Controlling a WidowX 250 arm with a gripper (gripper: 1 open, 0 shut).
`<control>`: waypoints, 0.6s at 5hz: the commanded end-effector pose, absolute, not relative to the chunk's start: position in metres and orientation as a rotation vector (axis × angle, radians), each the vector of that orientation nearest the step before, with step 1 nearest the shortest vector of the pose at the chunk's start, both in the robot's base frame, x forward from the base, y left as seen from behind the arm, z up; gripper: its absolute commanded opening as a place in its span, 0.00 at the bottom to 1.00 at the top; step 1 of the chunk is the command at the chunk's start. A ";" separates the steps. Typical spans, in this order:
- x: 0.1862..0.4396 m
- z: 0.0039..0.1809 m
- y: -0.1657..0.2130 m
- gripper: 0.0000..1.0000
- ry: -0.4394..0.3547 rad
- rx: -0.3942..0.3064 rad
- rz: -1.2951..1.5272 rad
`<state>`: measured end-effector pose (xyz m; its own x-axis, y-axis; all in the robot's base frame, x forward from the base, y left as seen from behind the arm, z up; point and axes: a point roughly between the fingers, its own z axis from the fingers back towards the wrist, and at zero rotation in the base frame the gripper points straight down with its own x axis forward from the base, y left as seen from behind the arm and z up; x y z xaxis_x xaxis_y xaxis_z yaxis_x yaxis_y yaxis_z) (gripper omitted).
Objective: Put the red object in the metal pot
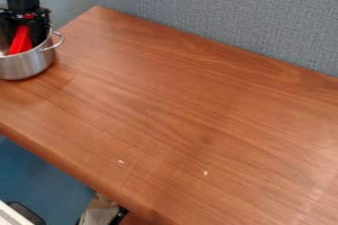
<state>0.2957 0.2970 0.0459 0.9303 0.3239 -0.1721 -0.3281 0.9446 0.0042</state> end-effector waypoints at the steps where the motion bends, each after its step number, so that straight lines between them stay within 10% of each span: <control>1: 0.291 0.095 0.307 0.00 0.066 0.035 0.292; 3: 0.296 0.092 0.312 0.00 0.025 0.024 0.253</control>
<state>0.2931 0.3024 0.0609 0.9666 0.2362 -0.0997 -0.2394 0.9707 -0.0217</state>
